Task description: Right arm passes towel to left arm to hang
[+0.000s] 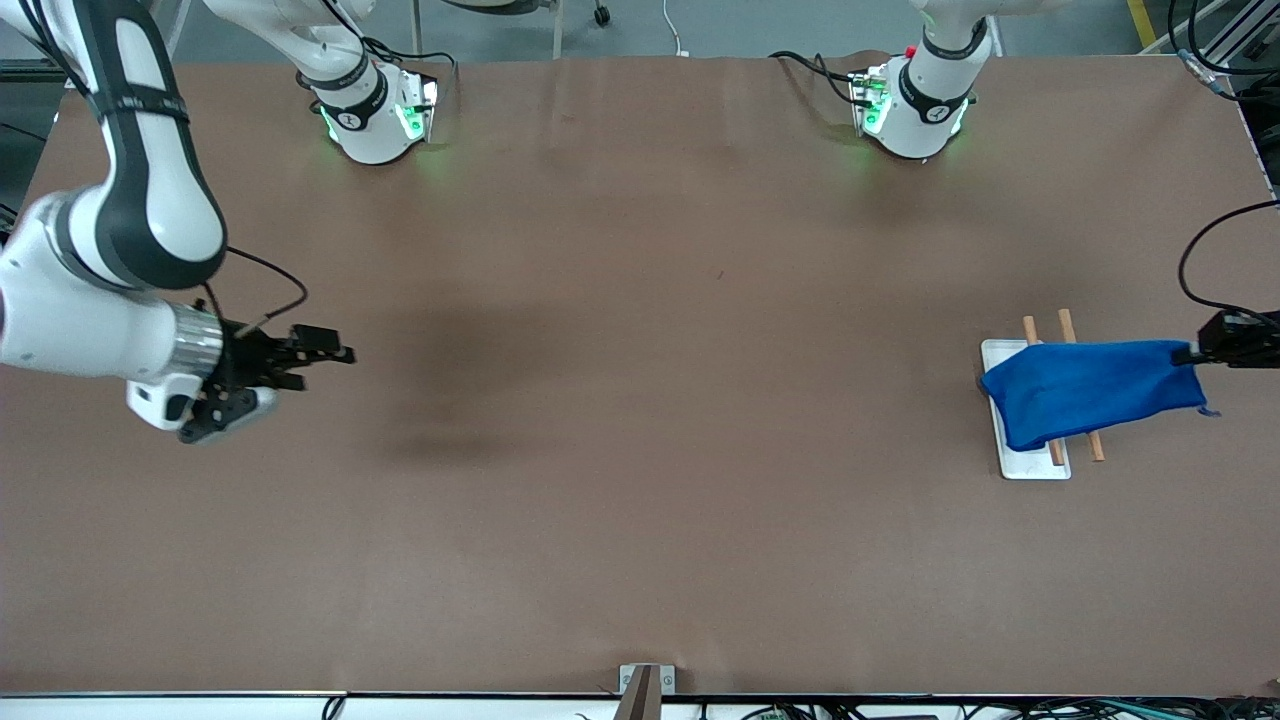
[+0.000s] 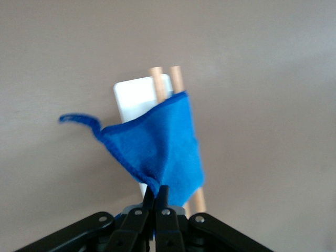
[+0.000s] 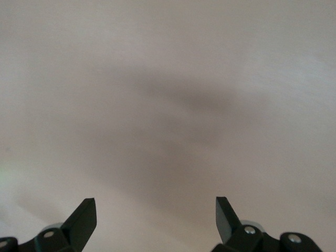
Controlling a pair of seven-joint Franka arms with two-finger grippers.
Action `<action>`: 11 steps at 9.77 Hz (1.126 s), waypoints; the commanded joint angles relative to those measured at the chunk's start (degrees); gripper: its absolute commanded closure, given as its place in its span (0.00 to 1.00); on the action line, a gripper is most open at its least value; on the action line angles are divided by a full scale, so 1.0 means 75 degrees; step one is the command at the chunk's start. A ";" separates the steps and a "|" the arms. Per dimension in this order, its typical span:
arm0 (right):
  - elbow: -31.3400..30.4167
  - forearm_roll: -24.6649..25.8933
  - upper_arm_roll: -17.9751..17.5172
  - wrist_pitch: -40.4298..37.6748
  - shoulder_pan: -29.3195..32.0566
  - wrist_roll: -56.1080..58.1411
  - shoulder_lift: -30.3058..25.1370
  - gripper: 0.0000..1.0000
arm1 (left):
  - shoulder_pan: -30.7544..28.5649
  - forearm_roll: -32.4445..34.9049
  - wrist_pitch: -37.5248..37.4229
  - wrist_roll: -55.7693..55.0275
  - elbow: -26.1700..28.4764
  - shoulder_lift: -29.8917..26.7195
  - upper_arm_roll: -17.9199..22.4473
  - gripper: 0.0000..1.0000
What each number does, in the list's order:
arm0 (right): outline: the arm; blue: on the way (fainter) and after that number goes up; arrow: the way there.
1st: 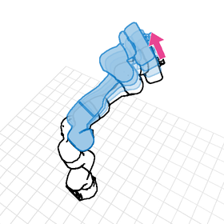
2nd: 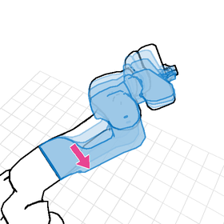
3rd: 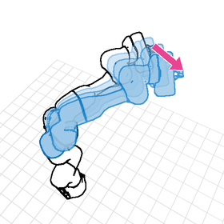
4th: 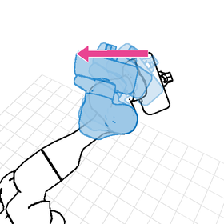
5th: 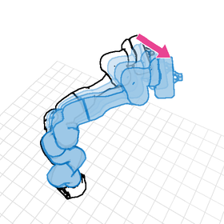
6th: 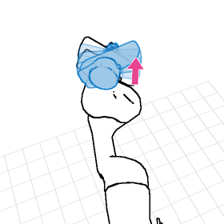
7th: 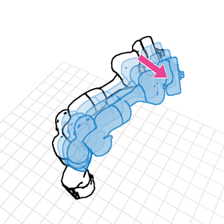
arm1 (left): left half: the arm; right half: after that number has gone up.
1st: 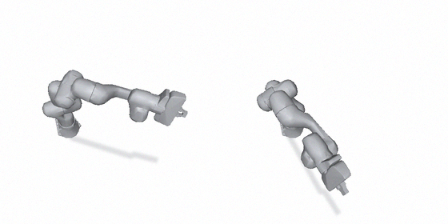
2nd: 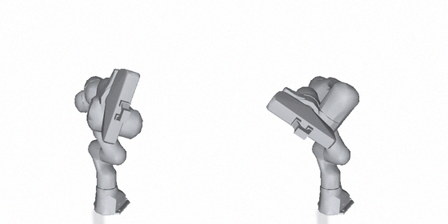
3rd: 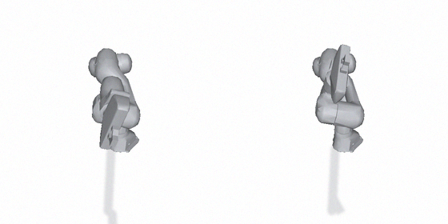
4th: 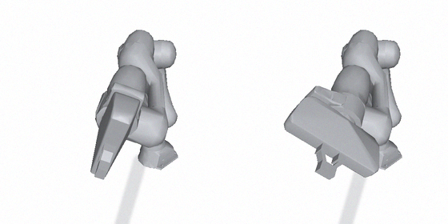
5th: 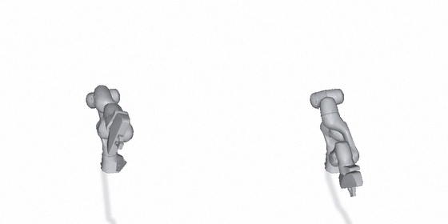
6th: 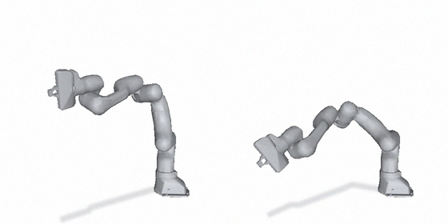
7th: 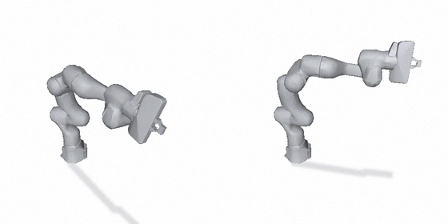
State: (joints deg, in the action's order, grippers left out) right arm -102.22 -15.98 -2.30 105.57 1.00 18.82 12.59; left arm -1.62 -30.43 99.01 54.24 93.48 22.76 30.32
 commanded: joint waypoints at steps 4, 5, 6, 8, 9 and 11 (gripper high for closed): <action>0.0092 0.2490 0.0270 -0.0386 -0.0052 -0.3457 -0.1583 0.00 | -0.0007 0.0108 0.0532 0.0081 -0.0147 0.0856 0.0200 0.01; 0.0454 0.2540 0.0665 -0.0678 -0.0063 -0.3400 -0.1643 0.00 | 0.0040 0.0108 0.0765 0.0034 -0.0159 0.0868 0.0211 0.00; 0.0840 0.2459 0.0936 -0.0960 -0.0063 -0.3295 -0.1656 0.00 | 0.0075 0.0131 0.1545 -0.0140 -0.0124 0.0787 0.0200 0.00; 0.1823 0.2505 0.1207 -0.2116 -0.0052 -0.2863 -0.1632 0.00 | 0.0216 0.0259 0.2044 -0.1297 -0.0043 0.0496 0.0037 0.00; 0.2223 0.2552 0.1232 -0.2413 -0.0040 -0.2628 -0.1621 0.00 | 0.0379 0.0643 0.2080 -0.1627 0.0202 0.0145 -0.0312 0.00; 0.2309 0.2494 0.1500 -0.2509 -0.0052 -0.2568 -0.1621 0.00 | 0.0333 0.1173 0.2512 -0.1910 0.0751 -0.0675 -0.0933 0.00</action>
State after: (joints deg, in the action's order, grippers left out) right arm -85.88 2.02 7.45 87.49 0.93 -1.47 -0.15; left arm 0.64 -23.94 115.02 40.82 93.02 22.26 25.90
